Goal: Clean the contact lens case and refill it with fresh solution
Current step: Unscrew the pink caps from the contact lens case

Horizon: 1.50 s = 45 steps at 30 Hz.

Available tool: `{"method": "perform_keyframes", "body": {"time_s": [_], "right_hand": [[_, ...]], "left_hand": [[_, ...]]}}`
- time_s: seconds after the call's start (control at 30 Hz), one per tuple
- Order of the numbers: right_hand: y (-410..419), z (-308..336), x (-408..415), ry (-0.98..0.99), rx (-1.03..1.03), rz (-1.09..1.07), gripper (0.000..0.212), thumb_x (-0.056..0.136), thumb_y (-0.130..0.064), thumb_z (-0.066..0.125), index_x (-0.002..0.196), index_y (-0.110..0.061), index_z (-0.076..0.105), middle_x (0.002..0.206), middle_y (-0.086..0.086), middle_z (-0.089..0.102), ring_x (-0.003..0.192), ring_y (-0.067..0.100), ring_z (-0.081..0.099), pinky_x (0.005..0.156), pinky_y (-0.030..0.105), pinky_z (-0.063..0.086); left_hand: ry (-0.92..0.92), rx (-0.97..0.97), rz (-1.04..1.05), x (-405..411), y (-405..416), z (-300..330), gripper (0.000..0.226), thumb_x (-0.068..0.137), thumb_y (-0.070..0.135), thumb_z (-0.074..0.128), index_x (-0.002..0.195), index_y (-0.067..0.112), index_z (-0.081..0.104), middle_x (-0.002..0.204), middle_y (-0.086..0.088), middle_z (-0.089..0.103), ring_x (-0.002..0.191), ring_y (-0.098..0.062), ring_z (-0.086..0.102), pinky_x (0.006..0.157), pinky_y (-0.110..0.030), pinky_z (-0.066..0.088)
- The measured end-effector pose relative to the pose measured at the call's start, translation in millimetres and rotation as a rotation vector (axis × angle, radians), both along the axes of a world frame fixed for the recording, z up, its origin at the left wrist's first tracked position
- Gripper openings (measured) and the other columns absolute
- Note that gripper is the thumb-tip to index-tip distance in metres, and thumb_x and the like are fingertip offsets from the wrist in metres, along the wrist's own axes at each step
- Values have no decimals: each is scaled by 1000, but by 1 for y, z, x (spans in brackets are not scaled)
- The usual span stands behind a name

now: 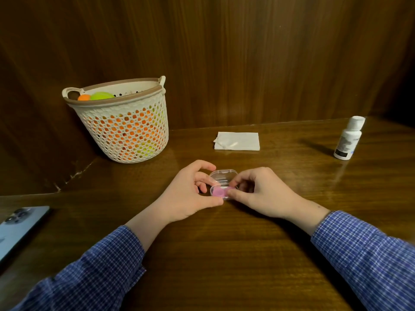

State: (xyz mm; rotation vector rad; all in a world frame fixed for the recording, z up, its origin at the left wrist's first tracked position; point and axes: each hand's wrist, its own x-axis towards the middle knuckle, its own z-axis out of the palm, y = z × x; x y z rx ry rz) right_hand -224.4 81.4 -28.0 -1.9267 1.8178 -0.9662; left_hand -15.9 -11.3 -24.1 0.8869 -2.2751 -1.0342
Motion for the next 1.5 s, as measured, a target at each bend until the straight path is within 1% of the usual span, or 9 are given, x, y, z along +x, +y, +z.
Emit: {"method": "perform_keyframes", "body": {"time_s": [0.2, 0.43, 0.6, 0.7, 0.8, 0.93, 1.13, 1.27, 1.5], "right_hand": [[0, 1, 0, -93, -13, 17, 10, 83, -39, 82, 83, -32, 74, 74, -8, 72, 66, -1, 63, 59, 12, 49], [1, 2, -1, -72, -74, -9, 11, 81, -38, 84, 79, -39, 73, 84, -16, 72, 84, -3, 64, 65, 8, 47], [1, 1, -1, -115, -85, 3, 8, 82, -34, 84, 82, -35, 76, 88, -26, 73, 75, -6, 65, 64, 6, 46], [1, 1, -1, -179, -68, 17, 10, 81, -30, 86, 81, -31, 76, 84, -19, 74, 68, -1, 65, 61, 11, 50], [1, 6, -2, -392, -8, 30, 14, 77, -21, 89, 81, -24, 76, 80, -5, 77, 68, 7, 68, 65, 20, 57], [-1, 15, -12, -579, 136, 54, 14, 74, -15, 88, 80, -17, 76, 80, 7, 73, 67, 13, 60, 56, 21, 48], [0, 16, -14, -547, 204, 78, 14, 80, -12, 83, 88, -4, 74, 94, 27, 70, 74, 19, 57, 59, 24, 47], [-1, 16, -13, -539, 205, 77, 10, 80, -13, 83, 86, -8, 76, 93, 23, 73, 74, 16, 59, 59, 22, 47], [-1, 14, -12, -534, 205, 74, 10, 81, -13, 82, 87, -9, 76, 93, 22, 73, 74, 13, 60, 58, 20, 47]], "left_hand": [[0, -11, -9, 0, 1, 0, 65, 69, 34, 93, 120, 46, 55, 102, 25, 71, 88, 2, 66, 67, -7, 49], [-2, -35, 5, 0, 3, 1, 57, 70, 33, 92, 115, 42, 58, 99, 20, 73, 87, 3, 66, 66, -6, 48], [-7, -69, 10, -1, 5, 2, 50, 70, 32, 92, 108, 41, 60, 96, 23, 70, 86, 4, 65, 65, -6, 48], [-5, -75, 6, -1, 5, 2, 49, 70, 33, 92, 108, 41, 62, 97, 20, 70, 86, 3, 65, 66, -7, 48], [-4, -73, 11, -1, 5, 1, 47, 71, 30, 91, 108, 39, 64, 98, 19, 70, 85, 0, 65, 66, -9, 49], [-40, -94, 91, 2, 1, 4, 38, 76, 29, 88, 106, 37, 65, 100, 16, 69, 86, -4, 66, 66, -15, 52], [-134, -203, 184, 4, 0, 5, 23, 87, 21, 78, 101, 36, 66, 108, 16, 62, 92, -6, 65, 74, -21, 58], [-167, -303, 192, 4, 1, 5, 18, 88, 24, 77, 97, 35, 67, 105, 20, 57, 98, -5, 56, 76, -17, 46], [-182, -353, 248, 3, -1, 5, 6, 96, 29, 66, 94, 35, 66, 95, 20, 53, 89, -5, 52, 69, -15, 35]]}}
